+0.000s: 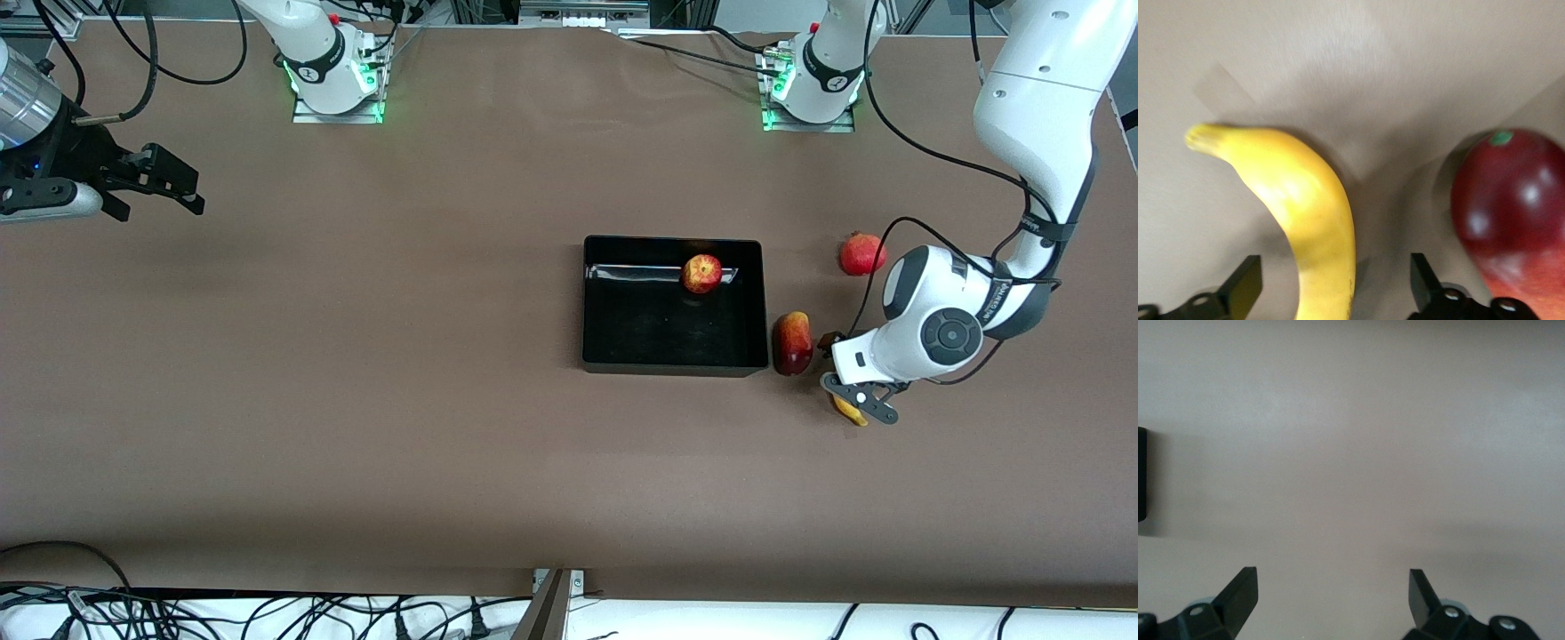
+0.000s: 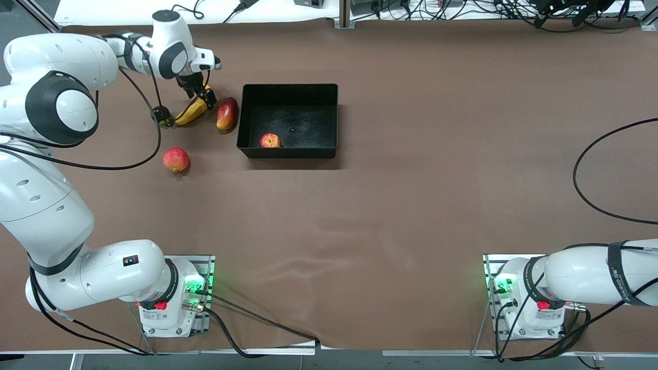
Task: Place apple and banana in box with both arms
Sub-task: 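Grasp the yellow banana with the left gripper and lift it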
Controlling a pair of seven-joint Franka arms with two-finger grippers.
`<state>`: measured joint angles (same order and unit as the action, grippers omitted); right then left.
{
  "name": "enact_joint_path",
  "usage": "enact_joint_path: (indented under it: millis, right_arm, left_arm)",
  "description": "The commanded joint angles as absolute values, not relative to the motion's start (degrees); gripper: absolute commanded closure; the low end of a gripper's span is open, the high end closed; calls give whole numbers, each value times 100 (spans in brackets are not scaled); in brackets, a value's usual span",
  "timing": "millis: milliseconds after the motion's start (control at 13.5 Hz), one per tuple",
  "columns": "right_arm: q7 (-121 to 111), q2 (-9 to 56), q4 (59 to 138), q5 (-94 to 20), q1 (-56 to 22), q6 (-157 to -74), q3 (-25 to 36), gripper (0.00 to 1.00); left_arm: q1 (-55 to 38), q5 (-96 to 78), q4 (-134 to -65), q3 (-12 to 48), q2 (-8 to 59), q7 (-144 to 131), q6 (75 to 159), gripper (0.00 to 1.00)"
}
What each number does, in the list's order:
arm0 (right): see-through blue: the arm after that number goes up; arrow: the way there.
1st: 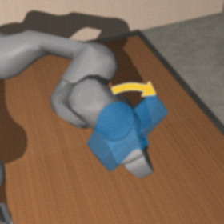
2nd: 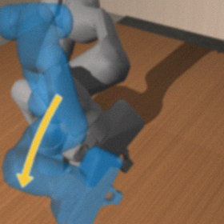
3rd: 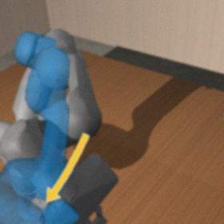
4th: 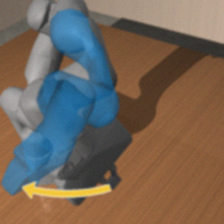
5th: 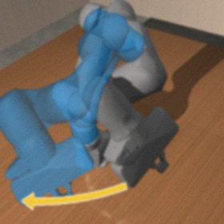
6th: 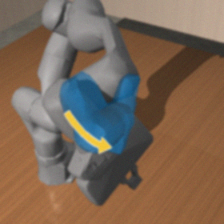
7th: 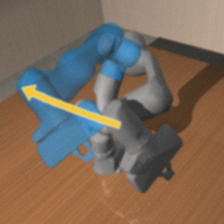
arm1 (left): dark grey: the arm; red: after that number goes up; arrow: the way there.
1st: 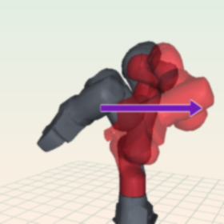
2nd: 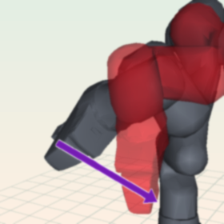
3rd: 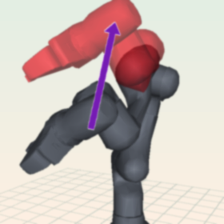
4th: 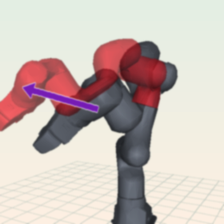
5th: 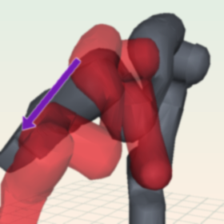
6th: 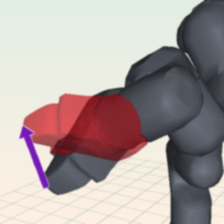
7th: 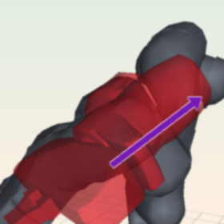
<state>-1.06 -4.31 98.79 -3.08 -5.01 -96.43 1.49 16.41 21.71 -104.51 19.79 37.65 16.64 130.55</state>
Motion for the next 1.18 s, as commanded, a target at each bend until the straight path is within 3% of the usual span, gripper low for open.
enact_joint_path:
  millis: [0, 74, 148, 295, 443, 591, 812, 1107]
  right_arm:
    - [-132, -396, 9765, -308, -431, -9633, 97, 0]
    - [-132, -396, 9765, -308, -431, -9633, 97, 0]
    - [-132, -396, 9765, -299, -431, -9633, 97, 0]
    - [-132, -396, 9756, -299, -431, -9633, 97, 0]
    - [-132, -396, 9756, -299, -431, -9642, 97, 0]
    - [-132, -396, 9756, -290, -431, -9642, 97, 0]
    - [-141, -361, 9747, -290, -439, -9668, 97, 0]
    - [-175, -264, 9721, -264, -475, -9694, 62, 0]
  left_arm:
    - [1784, 2294, -10696, 2057, 3586, 1784, 13140, 85]
    - [1793, 2285, -10696, 2057, 3586, 1784, 13140, 97]
    - [1793, 2285, -10696, 2057, 3586, 1775, 13131, 100]
    - [1793, 2285, -10688, 2065, 3525, 1740, 13061, 100]
    - [1749, 2189, -10591, 2196, 3201, 1601, 12440, 100]
    - [1749, 2171, -10294, 2713, 2866, 918, 11668, 100]
    - [1644, 2049, -9354, 3531, 2874, -522, 10295, 100]
    - [662, 740, -8923, 3648, 3382, -2343, 10318, 100]
